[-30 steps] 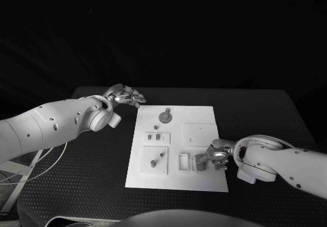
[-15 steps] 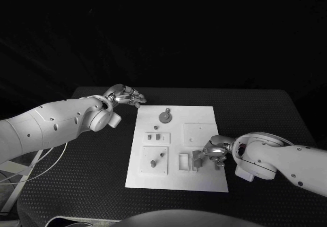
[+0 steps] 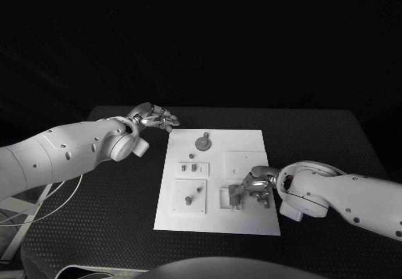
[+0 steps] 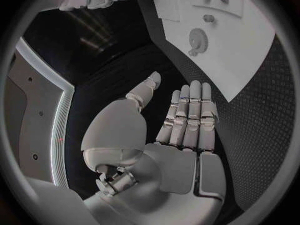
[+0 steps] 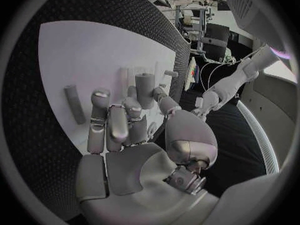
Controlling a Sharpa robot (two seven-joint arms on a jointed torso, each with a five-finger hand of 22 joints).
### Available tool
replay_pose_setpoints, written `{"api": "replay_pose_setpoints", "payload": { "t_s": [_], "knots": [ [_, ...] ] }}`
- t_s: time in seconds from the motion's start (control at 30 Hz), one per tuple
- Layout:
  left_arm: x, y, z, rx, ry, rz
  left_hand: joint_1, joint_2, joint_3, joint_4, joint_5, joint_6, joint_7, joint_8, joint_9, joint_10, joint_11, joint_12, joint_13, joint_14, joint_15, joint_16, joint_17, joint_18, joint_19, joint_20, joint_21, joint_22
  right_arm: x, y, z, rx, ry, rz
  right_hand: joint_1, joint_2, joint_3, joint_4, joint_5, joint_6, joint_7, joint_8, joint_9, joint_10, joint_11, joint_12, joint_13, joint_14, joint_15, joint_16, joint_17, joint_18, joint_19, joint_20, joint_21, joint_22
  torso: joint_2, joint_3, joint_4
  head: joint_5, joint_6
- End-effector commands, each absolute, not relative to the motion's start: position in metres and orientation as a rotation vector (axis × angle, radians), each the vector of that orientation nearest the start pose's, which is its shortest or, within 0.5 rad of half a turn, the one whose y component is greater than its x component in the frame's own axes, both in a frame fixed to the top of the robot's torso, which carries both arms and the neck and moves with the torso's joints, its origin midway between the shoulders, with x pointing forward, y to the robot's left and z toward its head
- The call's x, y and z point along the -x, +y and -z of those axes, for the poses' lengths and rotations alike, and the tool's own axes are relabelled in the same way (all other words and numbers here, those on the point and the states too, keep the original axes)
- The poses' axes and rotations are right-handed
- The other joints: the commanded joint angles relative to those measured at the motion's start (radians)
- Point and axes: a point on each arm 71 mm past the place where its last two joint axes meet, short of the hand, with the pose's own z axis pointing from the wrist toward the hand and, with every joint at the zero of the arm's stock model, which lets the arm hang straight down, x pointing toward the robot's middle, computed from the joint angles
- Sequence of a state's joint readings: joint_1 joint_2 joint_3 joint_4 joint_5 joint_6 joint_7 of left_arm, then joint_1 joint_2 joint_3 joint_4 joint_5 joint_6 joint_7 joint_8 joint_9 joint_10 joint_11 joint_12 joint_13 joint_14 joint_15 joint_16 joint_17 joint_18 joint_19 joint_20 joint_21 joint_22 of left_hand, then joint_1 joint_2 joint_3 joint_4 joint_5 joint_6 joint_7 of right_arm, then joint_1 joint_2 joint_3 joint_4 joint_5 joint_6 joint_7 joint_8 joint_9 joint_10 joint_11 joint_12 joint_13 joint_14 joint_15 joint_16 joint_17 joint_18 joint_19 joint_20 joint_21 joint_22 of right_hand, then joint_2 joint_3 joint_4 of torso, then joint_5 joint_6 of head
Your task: Assemble the parts on the task board
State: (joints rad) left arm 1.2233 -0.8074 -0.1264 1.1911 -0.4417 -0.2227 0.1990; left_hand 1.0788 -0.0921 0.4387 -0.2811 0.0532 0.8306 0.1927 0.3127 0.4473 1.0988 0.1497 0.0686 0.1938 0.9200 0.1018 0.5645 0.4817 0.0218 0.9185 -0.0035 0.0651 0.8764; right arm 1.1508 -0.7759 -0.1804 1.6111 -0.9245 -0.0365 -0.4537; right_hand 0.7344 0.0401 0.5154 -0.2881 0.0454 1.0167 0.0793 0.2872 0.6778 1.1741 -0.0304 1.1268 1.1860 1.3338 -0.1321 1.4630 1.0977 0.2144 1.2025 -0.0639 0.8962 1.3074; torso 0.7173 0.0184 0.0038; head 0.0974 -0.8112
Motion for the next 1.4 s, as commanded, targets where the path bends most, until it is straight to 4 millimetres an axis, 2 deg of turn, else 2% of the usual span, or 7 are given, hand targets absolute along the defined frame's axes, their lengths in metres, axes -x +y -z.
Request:
{"api": "replay_pose_setpoints", "payload": {
  "t_s": [0.03,0.2,0.93,1.3,1.4],
  "knots": [
    [-0.5312,0.2882,0.2200,0.785,1.689,1.058,-0.012,-0.001,-0.005,-0.001,0.001,-0.006,-0.002,0.005,-0.002,0.001,0.001,0.001,-0.001,0.004,0.001,-0.005,0.001,-0.004,-0.003,0.007,0.005,-0.001,-0.4167,-0.1549,0.2841,-0.268,2.459,-0.647,-0.013,-0.005,-0.006,-0.001,0.004,0.007,0.002,-0.005,0.000,-0.004,0.000,-0.006,-0.001,-0.003,-0.003,-0.005,-0.001,0.047,0.004,0.000,0.001,0.015,0.000,0.0011,0.0011,0.002,-0.001],
    [-0.5312,0.2876,0.2201,0.785,1.691,1.060,-0.013,-0.001,-0.005,-0.001,0.001,-0.007,-0.002,0.005,-0.002,0.000,0.001,0.001,-0.001,0.004,0.001,-0.006,0.002,-0.004,-0.003,0.007,0.005,-0.001,-0.4176,-0.1513,0.2849,-0.260,2.465,-0.649,-0.015,-0.007,-0.006,-0.001,0.004,0.007,0.002,-0.005,0.000,-0.005,0.000,-0.007,-0.002,-0.004,-0.003,-0.006,-0.003,0.047,0.004,0.000,0.000,0.015,0.000,-0.0001,0.0020,0.003,-0.002],
    [-0.5309,0.2878,0.2200,0.786,1.693,1.060,-0.014,-0.001,-0.005,-0.001,0.001,-0.007,-0.002,0.005,-0.002,0.000,0.002,0.001,-0.002,0.004,0.001,-0.007,0.004,-0.004,-0.003,0.007,0.005,-0.002,-0.4161,-0.1459,0.2910,-0.252,2.496,-0.642,-0.017,-0.009,-0.004,-0.001,0.004,0.005,0.003,-0.008,0.000,-0.008,0.001,-0.010,-0.005,-0.007,-0.002,-0.007,-0.006,0.047,0.002,0.000,-0.001,0.015,0.000,0.0017,-0.0002,0.010,-0.010],
    [-0.5308,0.2881,0.2200,0.786,1.693,1.059,-0.015,-0.001,-0.005,-0.001,0.001,-0.008,-0.002,0.005,-0.003,0.000,0.002,0.001,-0.002,0.004,0.001,-0.008,0.005,-0.004,-0.003,0.007,0.005,-0.002,-0.4162,-0.1456,0.2924,-0.254,2.492,-0.639,-0.027,-0.022,-0.004,0.001,0.004,0.002,0.005,-0.013,-0.001,-0.011,0.003,-0.012,-0.006,-0.013,-0.001,-0.010,-0.014,0.047,0.000,0.001,-0.004,0.014,0.000,0.0014,-0.0001,0.011,-0.012],
    [-0.5307,0.2883,0.2200,0.786,1.693,1.059,-0.015,-0.001,-0.004,-0.001,0.001,-0.008,-0.001,0.005,-0.003,0.000,0.002,0.001,-0.002,0.004,0.001,-0.008,0.005,-0.004,-0.003,0.007,0.005,-0.002,-0.4171,-0.1462,0.2927,-0.255,2.481,-0.635,-0.035,-0.031,-0.003,0.004,0.004,-0.002,0.006,-0.017,-0.001,-0.014,0.004,-0.013,-0.007,-0.016,0.000,-0.011,-0.017,0.047,-0.001,0.002,-0.005,0.014,0.000,0.0011,-0.0001,0.012,-0.012]
  ]
}}
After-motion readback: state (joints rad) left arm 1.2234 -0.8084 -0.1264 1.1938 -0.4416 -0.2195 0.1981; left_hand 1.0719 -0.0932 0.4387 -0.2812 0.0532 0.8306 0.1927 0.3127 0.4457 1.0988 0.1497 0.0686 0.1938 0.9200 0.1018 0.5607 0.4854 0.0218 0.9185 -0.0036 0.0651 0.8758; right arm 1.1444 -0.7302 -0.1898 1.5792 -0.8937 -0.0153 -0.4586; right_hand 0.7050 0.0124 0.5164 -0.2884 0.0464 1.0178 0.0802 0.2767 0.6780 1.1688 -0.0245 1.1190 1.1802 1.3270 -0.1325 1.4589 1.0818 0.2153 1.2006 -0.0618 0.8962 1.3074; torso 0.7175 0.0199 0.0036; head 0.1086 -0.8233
